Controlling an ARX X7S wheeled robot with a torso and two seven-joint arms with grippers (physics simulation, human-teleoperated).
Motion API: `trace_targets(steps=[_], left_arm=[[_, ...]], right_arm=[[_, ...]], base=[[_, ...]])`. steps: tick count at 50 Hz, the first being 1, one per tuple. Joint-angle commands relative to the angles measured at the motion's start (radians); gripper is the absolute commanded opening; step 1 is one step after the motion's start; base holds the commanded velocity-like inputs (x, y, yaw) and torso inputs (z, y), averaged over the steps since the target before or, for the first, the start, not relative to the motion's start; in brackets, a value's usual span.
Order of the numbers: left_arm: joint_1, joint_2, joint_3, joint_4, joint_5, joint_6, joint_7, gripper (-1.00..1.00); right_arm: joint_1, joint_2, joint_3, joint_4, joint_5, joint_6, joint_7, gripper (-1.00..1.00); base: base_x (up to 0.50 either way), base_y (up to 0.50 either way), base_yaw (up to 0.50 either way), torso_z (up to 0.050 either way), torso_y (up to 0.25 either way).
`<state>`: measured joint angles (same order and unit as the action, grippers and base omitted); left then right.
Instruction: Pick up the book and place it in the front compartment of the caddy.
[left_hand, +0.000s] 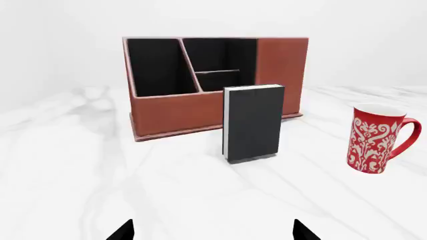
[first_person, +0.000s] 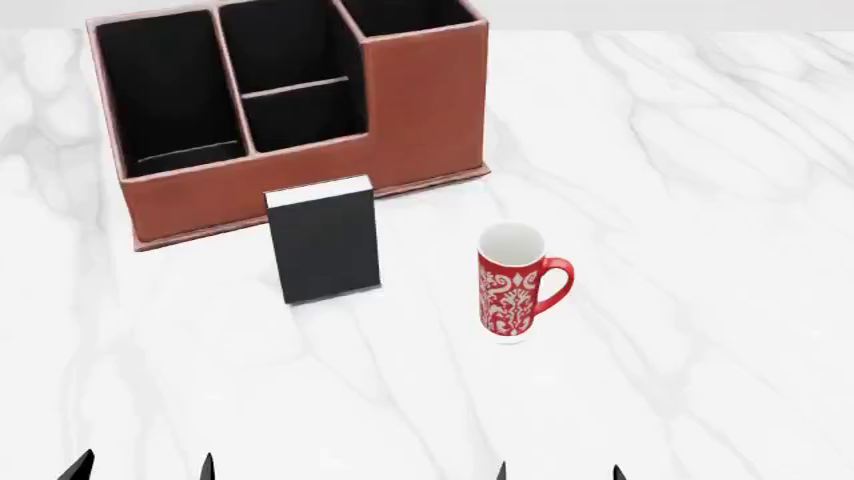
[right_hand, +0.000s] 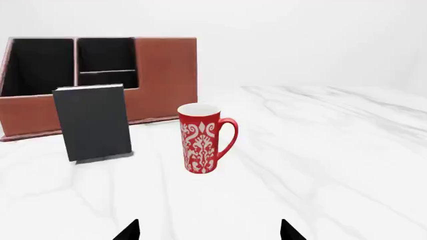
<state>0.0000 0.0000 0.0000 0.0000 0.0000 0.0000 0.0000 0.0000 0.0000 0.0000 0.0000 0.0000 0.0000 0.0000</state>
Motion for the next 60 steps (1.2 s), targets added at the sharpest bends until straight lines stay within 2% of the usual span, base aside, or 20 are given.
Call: trace_targets(steps=[1,9,11,12,13,16,19,29,33,37,39,41,42,45,48,50,51,54,56,60], left_arm=[[0.025,-0.014,0.025,0.036,-0.031,-0.023,-0.007,1.00],[0.022,-0.043,0.041,0.043,-0.080,-0.006,-0.027,1.00],[0.018,-0.045,0.040,0.038,-0.077,-0.009,-0.037,1.00],[0.017,-0.011,0.001,0.000,-0.036,0.000,0.005,1.00],[0.015,-0.013,0.004,0.015,-0.025,0.017,0.006,1.00],[0.009,-0.027,0.011,-0.021,-0.044,0.000,-0.012,1.00],[0.023,-0.046,0.037,-0.027,-0.006,0.055,-0.029,1.00],[0.036,-0.068,0.048,0.032,-0.033,0.010,-0.047,1.00],[0.038,-0.082,0.031,0.215,-0.089,-0.141,-0.044,1.00],[-0.055,-0.106,0.001,0.544,-0.180,-0.481,-0.072,1.00],[-0.230,-0.114,-0.013,0.712,-0.223,-0.753,-0.119,1.00],[-0.363,-0.128,-0.003,0.795,-0.259,-0.929,-0.133,1.00],[-0.470,-0.126,0.014,0.834,-0.256,-1.025,-0.163,1.00],[-0.575,-0.085,-0.023,0.833,-0.292,-1.122,-0.181,1.00],[-0.588,-0.051,-0.034,0.772,-0.297,-1.103,-0.199,1.00],[-0.572,-0.087,0.040,0.748,-0.247,-1.037,-0.213,1.00],[-0.567,-0.090,0.052,0.731,-0.232,-0.987,-0.216,1.00],[-0.606,-0.074,0.008,0.665,-0.248,-0.971,-0.220,1.00],[-0.617,-0.081,0.006,0.608,-0.242,-0.915,-0.211,1.00],[-0.619,-0.077,0.005,0.499,-0.237,-0.816,-0.198,1.00]], right_arm=[[-0.018,0.018,-0.008,-0.025,0.021,0.009,0.023,1.00],[-0.049,0.049,-0.036,-0.084,-0.002,0.027,0.062,1.00],[-0.050,0.051,-0.039,-0.087,-0.001,0.029,0.064,1.00],[-0.051,0.018,-0.004,0.000,-0.033,0.000,0.027,1.00],[-0.048,0.017,0.006,-0.098,-0.025,0.025,0.033,1.00],[-0.065,0.033,-0.015,-0.109,-0.050,0.010,0.061,1.00],[-0.070,0.041,-0.031,-0.113,-0.059,0.011,0.076,1.00],[-0.089,0.059,-0.038,-0.156,-0.025,0.019,0.101,1.00],[-0.111,0.055,-0.009,-0.236,-0.006,0.025,0.143,1.00],[-0.128,0.065,0.055,-0.443,-0.033,0.091,0.220,1.00],[-0.088,0.083,0.130,-0.617,0.005,0.243,0.238,1.00],[-0.050,0.094,0.185,-0.697,0.048,0.329,0.247,1.00],[-0.019,0.096,0.237,-0.741,0.091,0.373,0.258,1.00],[0.024,0.117,0.307,-0.816,0.141,0.463,0.276,1.00],[0.123,0.156,0.414,-0.890,0.267,0.625,0.276,1.00],[0.186,0.202,0.409,-0.913,0.291,0.727,0.284,1.00],[0.210,0.210,0.416,-0.915,0.296,0.738,0.288,1.00],[0.266,0.209,0.481,-0.860,0.327,0.727,0.291,1.00],[0.276,0.244,0.448,-0.809,0.277,0.706,0.295,1.00],[0.264,0.226,0.439,-0.740,0.254,0.641,0.296,1.00]], base=[[0.00,0.00,0.00,0.000,0.000],[0.00,0.00,0.00,0.000,0.000],[0.00,0.00,0.00,0.000,0.000],[0.00,0.00,0.00,0.000,0.000],[0.00,0.00,0.00,0.000,0.000],[0.00,0.00,0.00,0.000,0.000],[0.00,0.00,0.00,0.000,0.000],[0.00,0.00,0.00,0.000,0.000],[0.00,0.00,0.00,0.000,0.000],[0.00,0.00,0.00,0.000,0.000],[0.00,0.00,0.00,0.000,0.000],[0.00,0.00,0.00,0.000,0.000],[0.00,0.00,0.00,0.000,0.000],[0.00,0.00,0.00,0.000,0.000],[0.00,0.00,0.00,0.000,0.000],[0.00,0.00,0.00,0.000,0.000],[0.00,0.00,0.00,0.000,0.000],[0.25,0.00,0.00,0.000,0.000],[0.50,0.00,0.00,0.000,0.000],[0.50,0.00,0.00,0.000,0.000]])
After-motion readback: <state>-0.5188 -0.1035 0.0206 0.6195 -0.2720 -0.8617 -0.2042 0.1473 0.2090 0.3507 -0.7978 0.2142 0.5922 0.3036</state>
